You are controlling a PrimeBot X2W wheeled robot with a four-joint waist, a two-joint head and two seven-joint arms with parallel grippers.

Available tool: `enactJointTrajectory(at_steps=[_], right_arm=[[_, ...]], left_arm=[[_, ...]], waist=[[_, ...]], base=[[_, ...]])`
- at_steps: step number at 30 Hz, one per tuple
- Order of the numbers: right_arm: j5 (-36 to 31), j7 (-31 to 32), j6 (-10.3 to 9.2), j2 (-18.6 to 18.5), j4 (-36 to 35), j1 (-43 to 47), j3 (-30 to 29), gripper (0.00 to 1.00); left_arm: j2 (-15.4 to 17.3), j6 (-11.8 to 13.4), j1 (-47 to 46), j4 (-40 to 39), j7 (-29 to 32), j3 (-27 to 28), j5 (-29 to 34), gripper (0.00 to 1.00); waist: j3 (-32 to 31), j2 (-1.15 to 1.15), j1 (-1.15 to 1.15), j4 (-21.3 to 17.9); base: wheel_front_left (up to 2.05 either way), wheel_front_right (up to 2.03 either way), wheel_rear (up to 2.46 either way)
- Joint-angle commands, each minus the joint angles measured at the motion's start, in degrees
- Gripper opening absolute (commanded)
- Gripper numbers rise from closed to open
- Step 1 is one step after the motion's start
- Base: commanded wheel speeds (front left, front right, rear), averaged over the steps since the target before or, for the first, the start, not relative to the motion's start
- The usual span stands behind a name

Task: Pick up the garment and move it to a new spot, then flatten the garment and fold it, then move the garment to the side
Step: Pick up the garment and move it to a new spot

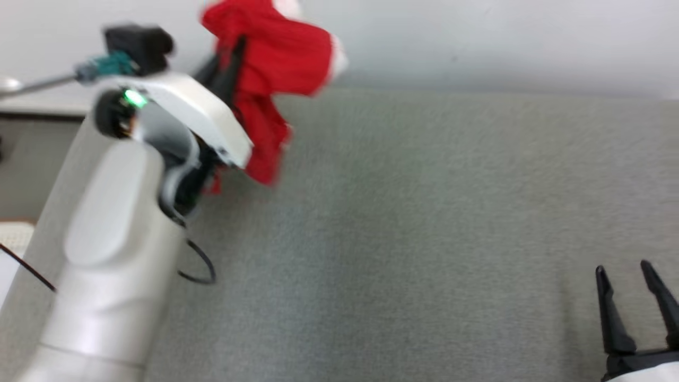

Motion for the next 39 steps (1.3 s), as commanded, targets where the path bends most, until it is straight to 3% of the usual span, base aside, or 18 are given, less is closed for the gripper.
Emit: enactJointTrajectory(at_steps=[1, 12, 19, 26, 39], right_arm=[[-0.03, -0.12, -0.11, 0.69, 0.17, 0.7, -0.01, 1.0], [-0.55, -0.15, -0.11, 3.76, 1.01, 3.5, -0.27, 1.0], [-0.36, -0.14, -0.11, 4.27, 1.2, 3.34, 0.37, 1.0], [0.02, -0.14, -0.11, 5.01, 1.63, 2.94, 0.4, 1.0], [0.05, -0.15, -0.11, 5.13, 2.25, 2.32, 0.33, 1.0]], left_arm=[[-0.41, -0.11, 2.1, -1.8, 0.5, -0.25, -0.56, 0.0], [-8.1, 1.04, 18.71, -27.16, 7.62, -8.82, -8.4, 0.0], [-9.28, 3.33, 24.16, -34.96, 9.32, -18.94, -11.97, 0.0], [-9.39, 5.83, 25.67, -31.08, 7.79, -22.37, -12.56, 0.0], [-3.04, 10.89, 23.87, -8.96, -2.78, -14.17, -8.3, 0.0]], waist=[[-3.89, -0.01, 0.0, -2.93], [-8.31, -0.01, 0.0, -8.35], [-8.53, -0.01, 0.0, -10.89], [-7.44, -0.01, 0.0, -12.15], [-5.75, -0.01, 0.0, -12.35]], base=[[0.0, 0.0, 0.0], [0.0, 0.0, 0.0], [0.0, 0.0, 0.0], [0.0, 0.0, 0.0], [0.0, 0.0, 0.0]])
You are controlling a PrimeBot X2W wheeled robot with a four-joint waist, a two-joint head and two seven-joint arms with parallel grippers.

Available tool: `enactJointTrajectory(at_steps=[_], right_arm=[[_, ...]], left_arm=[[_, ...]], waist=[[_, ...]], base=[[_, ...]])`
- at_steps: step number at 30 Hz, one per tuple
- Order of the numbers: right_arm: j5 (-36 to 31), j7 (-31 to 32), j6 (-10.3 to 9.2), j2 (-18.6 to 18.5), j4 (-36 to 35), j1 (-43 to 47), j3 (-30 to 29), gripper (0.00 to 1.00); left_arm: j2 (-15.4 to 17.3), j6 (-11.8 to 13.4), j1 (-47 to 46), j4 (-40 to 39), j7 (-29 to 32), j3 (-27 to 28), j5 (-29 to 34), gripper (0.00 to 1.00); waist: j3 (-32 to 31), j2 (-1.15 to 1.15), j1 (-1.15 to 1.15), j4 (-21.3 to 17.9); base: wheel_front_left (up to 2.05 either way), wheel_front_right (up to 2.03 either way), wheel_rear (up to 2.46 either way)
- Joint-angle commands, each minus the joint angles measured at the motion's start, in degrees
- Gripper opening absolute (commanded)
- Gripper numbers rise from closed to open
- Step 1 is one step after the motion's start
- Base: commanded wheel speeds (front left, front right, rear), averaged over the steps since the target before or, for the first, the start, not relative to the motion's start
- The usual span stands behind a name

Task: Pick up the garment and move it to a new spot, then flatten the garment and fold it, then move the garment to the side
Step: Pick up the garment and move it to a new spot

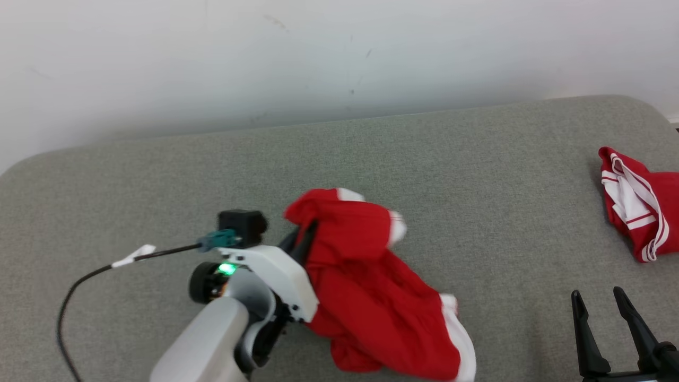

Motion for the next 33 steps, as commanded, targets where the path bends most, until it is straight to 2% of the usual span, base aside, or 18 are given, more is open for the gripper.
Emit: enactJointTrajectory(at_steps=[1, 3, 6, 11, 12, 13, 14, 15, 18, 23, 28, 33], right_arm=[[0.34, -0.14, -0.11, 0.0, 0.23, -0.47, 0.07, 1.0], [0.4, -0.14, -0.11, -0.04, 0.51, -0.59, 0.29, 1.0], [0.52, -0.14, -0.11, -0.15, 0.92, -0.68, 0.37, 1.0], [0.68, -0.14, -0.11, -0.63, 1.97, -0.86, 0.69, 1.0], [0.73, -0.14, -0.11, -0.7, 2.16, -0.78, 0.67, 1.0], [0.79, -0.14, -0.11, -0.75, 2.39, -0.66, 0.63, 1.0], [0.81, -0.14, -0.11, -0.84, 2.6, -0.45, 0.57, 1.0], [0.76, -0.14, -0.11, -0.95, 2.77, -0.19, 0.5, 1.0], [0.49, -0.14, -0.11, -1.15, 3.17, 0.66, 0.1, 1.0], [-0.06, -0.14, -0.11, -1.37, 2.89, 1.66, -0.62, 1.0], [-0.7, -0.14, -0.11, -1.61, 2.3, 2.25, -1.35, 1.0], [-1.37, -0.14, -0.11, -1.7, 1.85, 3.1, -1.77, 1.0]], left_arm=[[0.32, 0.27, -0.6, 2.3, -1.5, 1.19, -0.74, 0.0], [0.71, 0.57, -0.87, 6.07, -3.54, 2.4, -0.91, 0.0], [-0.41, -0.02, -0.78, 11.76, -5.7, 4.76, -3.16, 0.0], [0.16, -1.43, -1.85, 20.3, -8.87, 4.54, -2.18, 0.01], [-0.13, -1.71, -1.93, 21.58, -9.54, 4.57, -2.32, 0.09], [-0.34, -2.08, -2.01, 22.66, -10.43, 4.59, -2.43, 0.36], [-0.35, -2.41, -2.1, 23.65, -11.31, 4.32, -2.04, 0.79], [-0.35, -2.8, -2.11, 24.47, -12.01, 3.89, -1.55, 1.0], [-0.29, -2.97, -1.96, 25.83, -15.12, 2.76, 0.29, 1.0], [0.79, -1.61, 0.2, 23.79, -18.8, 2.42, 3.12, 1.0], [2.3, 0.05, 3.29, 16.93, -19.47, 3.72, 6.13, 1.0], [3.23, 2.21, 11.25, 3.87, -19.46, 7.6, 10.87, 1.0]], waist=[[-0.03, 0.0, 0.0, 0.03], [-0.07, 0.0, 0.0, 0.0], [-0.19, 0.0, 0.0, 0.01], [-0.97, 0.0, 0.0, -0.23], [-1.18, 0.0, 0.0, -0.25], [-1.46, 0.0, 0.0, -0.28], [-1.77, 0.0, 0.0, -0.3], [-2.09, 0.0, 0.0, -0.28], [-3.27, 0.0, 0.0, -0.08], [-4.87, 0.0, 0.0, 0.28], [-5.48, 0.0, 0.0, 1.12], [-6.09, 0.0, 0.0, 2.53]], base=[[0.0, 0.0, 0.0], [0.0, 0.0, 0.0], [0.0, 0.0, 0.0], [0.0, 0.0, 0.0], [0.0, 0.0, 0.0], [0.0, 0.0, 0.0], [0.0, 0.0, 0.0], [0.0, 0.0, 0.0], [0.0, 0.0, 0.0], [0.0, 0.0, 0.0], [0.0, 0.0, 0.0], [0.0, 0.0, 0.0]])
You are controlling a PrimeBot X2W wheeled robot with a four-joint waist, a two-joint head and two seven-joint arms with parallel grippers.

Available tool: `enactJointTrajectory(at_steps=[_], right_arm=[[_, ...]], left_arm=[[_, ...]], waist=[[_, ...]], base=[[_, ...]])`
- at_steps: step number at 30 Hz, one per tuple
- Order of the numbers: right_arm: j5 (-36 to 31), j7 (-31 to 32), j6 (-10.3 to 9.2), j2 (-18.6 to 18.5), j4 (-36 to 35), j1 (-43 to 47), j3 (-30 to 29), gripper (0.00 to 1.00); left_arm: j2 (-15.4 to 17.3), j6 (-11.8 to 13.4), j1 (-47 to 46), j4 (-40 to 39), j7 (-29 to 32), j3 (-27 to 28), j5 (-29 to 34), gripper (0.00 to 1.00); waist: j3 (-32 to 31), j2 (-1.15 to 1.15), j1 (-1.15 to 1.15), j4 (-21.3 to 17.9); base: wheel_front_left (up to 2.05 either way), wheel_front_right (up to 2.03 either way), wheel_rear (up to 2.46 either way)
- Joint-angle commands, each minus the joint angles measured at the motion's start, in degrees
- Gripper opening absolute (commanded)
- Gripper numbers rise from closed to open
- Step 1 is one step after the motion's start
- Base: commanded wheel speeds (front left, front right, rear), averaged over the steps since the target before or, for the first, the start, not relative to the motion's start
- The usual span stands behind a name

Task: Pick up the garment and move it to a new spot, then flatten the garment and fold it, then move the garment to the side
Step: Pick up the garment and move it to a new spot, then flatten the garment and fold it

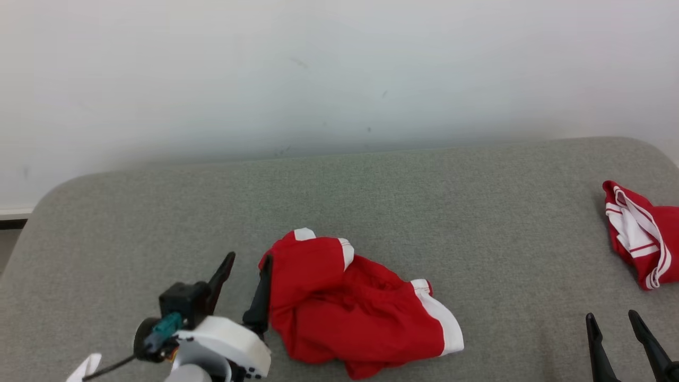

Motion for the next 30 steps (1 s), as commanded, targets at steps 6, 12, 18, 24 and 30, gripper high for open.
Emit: enactJointTrajectory(at_steps=[6, 12, 18, 24, 30], right_arm=[[-0.76, -0.14, -0.11, 0.2, -0.49, 1.27, -0.2, 1.0], [-1.35, -0.14, -0.11, 0.65, -0.25, 1.61, 0.57, 1.0], [-1.58, -0.14, -0.11, 1.64, 0.24, 2.5, 1.78, 1.0], [-1.56, -0.14, -0.11, 2.55, 0.75, 3.23, 2.0, 1.0], [-1.63, -0.14, -0.11, 2.74, 1.12, 3.33, 2.19, 1.0]], left_arm=[[-0.68, 1.93, 10.61, -9.28, -0.07, 4.26, 4.86, 1.0], [-2.87, 1.53, 18.59, -14.19, -0.06, 8.73, 8.23, 1.0], [-5.95, -1.53, 25.09, -17.11, -0.06, 13.74, 10.56, 1.0], [-7.94, -5.21, 28.39, -17.07, -0.06, 16.87, 12.33, 1.0], [-8.61, -7.23, 28.49, -16.7, -0.06, 18.6, 13.93, 1.0]], waist=[[-1.06, 0.0, 0.0, 1.89], [-2.05, 0.0, 0.0, 2.8], [-2.74, 0.0, 0.0, 3.04], [-3.18, 0.0, 0.0, 3.2], [-3.22, 0.0, 0.0, 3.26]], base=[[0.0, 0.0, 0.0], [0.0, 0.0, 0.0], [0.0, 0.0, 0.0], [0.0, 0.0, 0.0], [0.0, 0.0, 0.0]])
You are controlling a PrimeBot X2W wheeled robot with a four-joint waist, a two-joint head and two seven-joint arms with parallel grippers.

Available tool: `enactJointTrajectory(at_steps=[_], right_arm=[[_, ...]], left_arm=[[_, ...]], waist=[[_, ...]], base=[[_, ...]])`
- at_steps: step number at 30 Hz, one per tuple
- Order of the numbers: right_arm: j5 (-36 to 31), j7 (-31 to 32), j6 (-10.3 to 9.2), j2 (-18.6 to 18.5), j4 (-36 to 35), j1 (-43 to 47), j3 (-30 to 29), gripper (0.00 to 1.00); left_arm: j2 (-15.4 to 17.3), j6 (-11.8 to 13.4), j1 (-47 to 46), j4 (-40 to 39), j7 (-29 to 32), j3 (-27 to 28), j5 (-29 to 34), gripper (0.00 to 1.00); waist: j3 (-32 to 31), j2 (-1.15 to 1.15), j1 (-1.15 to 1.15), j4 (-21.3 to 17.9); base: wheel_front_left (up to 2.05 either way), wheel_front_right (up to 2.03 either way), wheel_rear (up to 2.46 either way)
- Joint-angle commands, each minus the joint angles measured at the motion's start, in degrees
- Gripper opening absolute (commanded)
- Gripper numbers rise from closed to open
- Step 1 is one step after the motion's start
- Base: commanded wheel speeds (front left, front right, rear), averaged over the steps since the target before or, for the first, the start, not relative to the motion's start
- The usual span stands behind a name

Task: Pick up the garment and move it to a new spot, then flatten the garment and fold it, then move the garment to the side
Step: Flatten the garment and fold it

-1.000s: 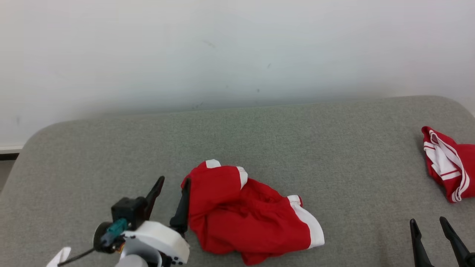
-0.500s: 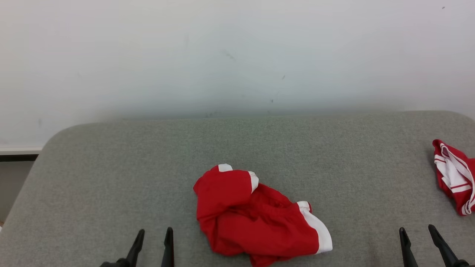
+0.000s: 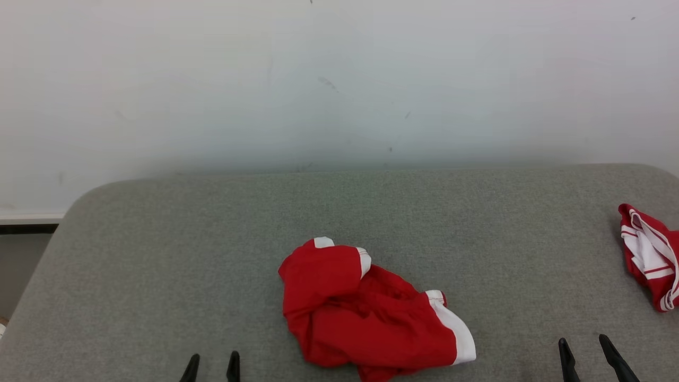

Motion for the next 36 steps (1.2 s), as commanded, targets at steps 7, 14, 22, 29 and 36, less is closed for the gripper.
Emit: enactJointTrajectory(at_steps=[7, 14, 22, 29, 36], right_arm=[[-0.39, -0.14, -0.11, -0.27, 0.36, -0.14, 0.0, 1.0], [0.12, -0.14, -0.11, -0.56, 0.33, -1.82, 1.21, 1.0], [0.7, -0.14, -0.11, 0.12, 0.28, -3.22, 1.98, 1.0], [0.97, -0.14, -0.12, 0.37, 0.79, -4.94, 3.19, 1.0], [1.34, -0.13, -0.12, 0.02, 1.25, -6.09, 3.96, 1.0]], left_arm=[[-0.05, -0.87, -0.44, -0.18, -0.01, 1.2, 1.14, 1.0], [-0.06, -2.77, -5.37, -0.59, -0.01, -2.6, 1.74, 1.0], [-0.08, -5.34, -19.12, 5.9, 1.88, -12.35, 0.0, 1.0], [0.28, -5.88, -31.19, 15.53, 11.0, -20.21, -4.11, 1.0], [2.52, -5.83, -40.37, 24.7, 20.45, -27.83, -9.98, 1.0]], waist=[[0.31, 0.0, 0.0, -0.33], [1.31, 0.0, 0.0, -2.41], [2.33, 0.0, 0.0, -7.11], [3.28, 0.0, 0.0, -12.54], [4.38, 0.0, 0.0, -17.44]], base=[[0.0, 0.0, 0.0], [0.0, 0.0, 0.0], [0.0, 0.0, 0.0], [0.0, 0.0, 0.0], [0.0, 0.0, 0.0]])
